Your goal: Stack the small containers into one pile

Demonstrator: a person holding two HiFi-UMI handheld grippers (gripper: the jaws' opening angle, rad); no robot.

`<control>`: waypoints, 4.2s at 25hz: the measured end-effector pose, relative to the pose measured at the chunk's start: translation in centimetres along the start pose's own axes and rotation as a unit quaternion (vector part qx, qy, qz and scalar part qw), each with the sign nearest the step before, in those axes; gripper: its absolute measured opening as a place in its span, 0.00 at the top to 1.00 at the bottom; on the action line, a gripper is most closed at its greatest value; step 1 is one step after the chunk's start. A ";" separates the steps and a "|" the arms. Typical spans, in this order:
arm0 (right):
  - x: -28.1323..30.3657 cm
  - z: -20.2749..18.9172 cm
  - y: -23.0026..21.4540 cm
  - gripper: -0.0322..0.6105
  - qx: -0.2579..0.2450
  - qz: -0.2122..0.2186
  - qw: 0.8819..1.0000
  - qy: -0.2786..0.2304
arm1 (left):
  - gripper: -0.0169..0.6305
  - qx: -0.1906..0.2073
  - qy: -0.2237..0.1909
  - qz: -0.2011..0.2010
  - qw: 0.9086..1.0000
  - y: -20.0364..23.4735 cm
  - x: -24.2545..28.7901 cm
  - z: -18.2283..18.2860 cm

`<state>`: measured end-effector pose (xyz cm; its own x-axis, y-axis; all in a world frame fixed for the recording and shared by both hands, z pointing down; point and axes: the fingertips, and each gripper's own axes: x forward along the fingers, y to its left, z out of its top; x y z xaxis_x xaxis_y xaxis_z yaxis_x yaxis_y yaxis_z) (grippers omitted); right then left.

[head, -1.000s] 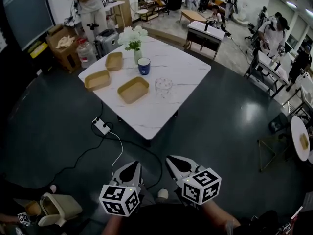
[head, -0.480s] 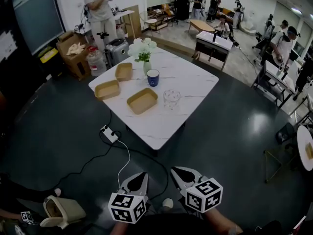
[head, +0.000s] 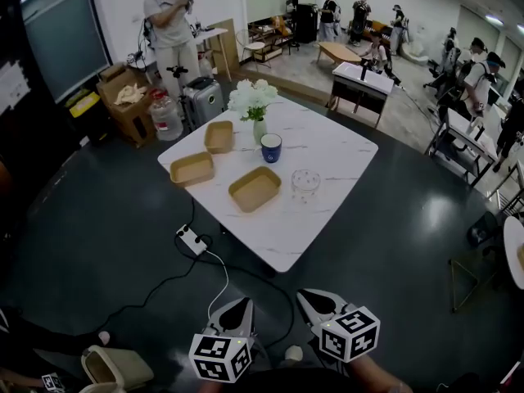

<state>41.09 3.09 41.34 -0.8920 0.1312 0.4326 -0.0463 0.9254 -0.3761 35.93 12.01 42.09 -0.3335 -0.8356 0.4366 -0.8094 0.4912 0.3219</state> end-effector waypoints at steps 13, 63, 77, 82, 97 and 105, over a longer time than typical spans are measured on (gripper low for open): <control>9.1 2.9 1.2 0.95 0.002 -0.027 1.000 0.016 | 0.98 0.015 -0.007 -0.022 1.000 8.2 1.6 4.4; 21.2 11.3 -8.6 0.95 0.019 -0.070 0.997 0.018 | 0.98 0.111 0.057 -0.060 0.990 13.9 18.2 11.7; 22.8 11.8 -11.8 0.95 0.035 -0.110 0.993 0.019 | 0.94 0.132 0.064 -0.056 0.988 16.5 21.5 13.3; 24.3 12.5 -12.6 0.95 0.066 -0.140 0.988 0.011 | 0.93 0.149 0.070 -0.079 0.983 17.9 23.2 14.7; 28.4 12.5 -15.0 0.90 0.160 -0.261 0.952 -0.009 | 0.88 0.189 0.113 -0.157 0.963 22.4 27.9 17.1; 29.2 11.7 -16.4 0.80 0.207 -0.342 0.916 -0.032 | 0.84 0.216 0.146 -0.215 0.941 23.2 29.9 16.6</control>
<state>10.49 -12.40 50.55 -0.6148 -0.4616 0.6395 -0.7586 0.5680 -0.3192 -0.86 -5.64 48.64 0.1652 -0.8003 0.5763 -0.9813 -0.0748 0.1774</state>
